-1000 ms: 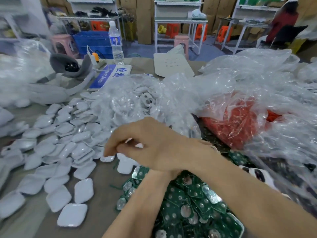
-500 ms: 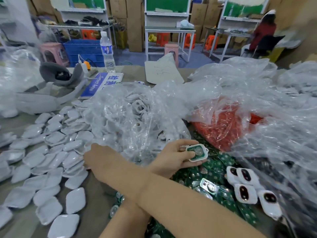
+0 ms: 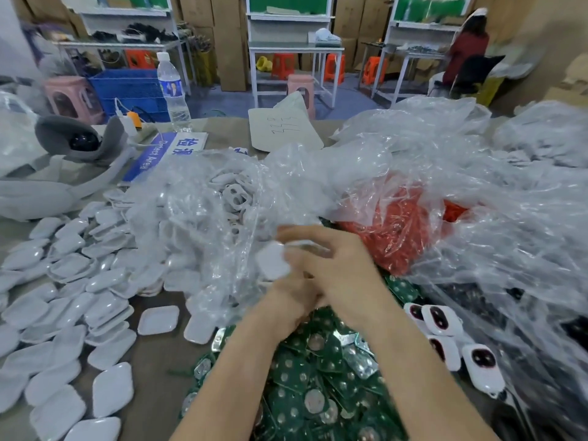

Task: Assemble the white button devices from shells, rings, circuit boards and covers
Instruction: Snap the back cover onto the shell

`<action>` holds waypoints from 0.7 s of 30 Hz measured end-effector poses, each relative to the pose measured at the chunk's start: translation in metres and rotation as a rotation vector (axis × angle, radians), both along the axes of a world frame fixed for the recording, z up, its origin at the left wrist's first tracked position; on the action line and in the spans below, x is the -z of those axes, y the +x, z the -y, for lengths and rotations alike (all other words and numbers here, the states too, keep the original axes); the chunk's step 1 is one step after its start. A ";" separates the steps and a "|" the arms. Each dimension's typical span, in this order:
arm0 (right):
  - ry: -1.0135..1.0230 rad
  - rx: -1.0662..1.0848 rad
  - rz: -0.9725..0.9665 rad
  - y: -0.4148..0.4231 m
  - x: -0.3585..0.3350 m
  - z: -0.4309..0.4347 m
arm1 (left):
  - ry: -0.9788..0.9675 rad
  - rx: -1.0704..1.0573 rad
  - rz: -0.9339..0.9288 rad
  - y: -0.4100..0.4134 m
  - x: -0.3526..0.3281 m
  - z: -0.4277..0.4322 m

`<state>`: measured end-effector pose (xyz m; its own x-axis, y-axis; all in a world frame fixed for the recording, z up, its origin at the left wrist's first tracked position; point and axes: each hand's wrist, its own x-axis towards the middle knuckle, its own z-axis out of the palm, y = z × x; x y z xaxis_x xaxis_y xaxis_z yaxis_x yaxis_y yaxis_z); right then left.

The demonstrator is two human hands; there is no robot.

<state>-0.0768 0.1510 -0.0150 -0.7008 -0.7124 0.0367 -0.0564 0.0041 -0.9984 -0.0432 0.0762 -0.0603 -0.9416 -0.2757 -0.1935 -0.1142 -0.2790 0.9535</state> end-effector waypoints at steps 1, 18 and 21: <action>-0.031 0.015 0.031 -0.007 0.003 -0.014 | -0.010 -0.007 -0.021 -0.001 0.004 0.001; 0.194 0.140 -0.389 -0.037 0.022 -0.058 | 0.018 0.043 -0.035 -0.001 0.004 -0.001; 0.277 0.096 -0.489 -0.050 0.015 -0.072 | 0.081 0.045 0.000 -0.001 0.003 0.001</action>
<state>-0.1273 0.2228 -0.0303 -0.7110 -0.6759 0.1941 -0.4984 0.2896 -0.8172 -0.0437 0.0752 -0.0633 -0.9526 -0.2168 -0.2135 -0.1283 -0.3500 0.9279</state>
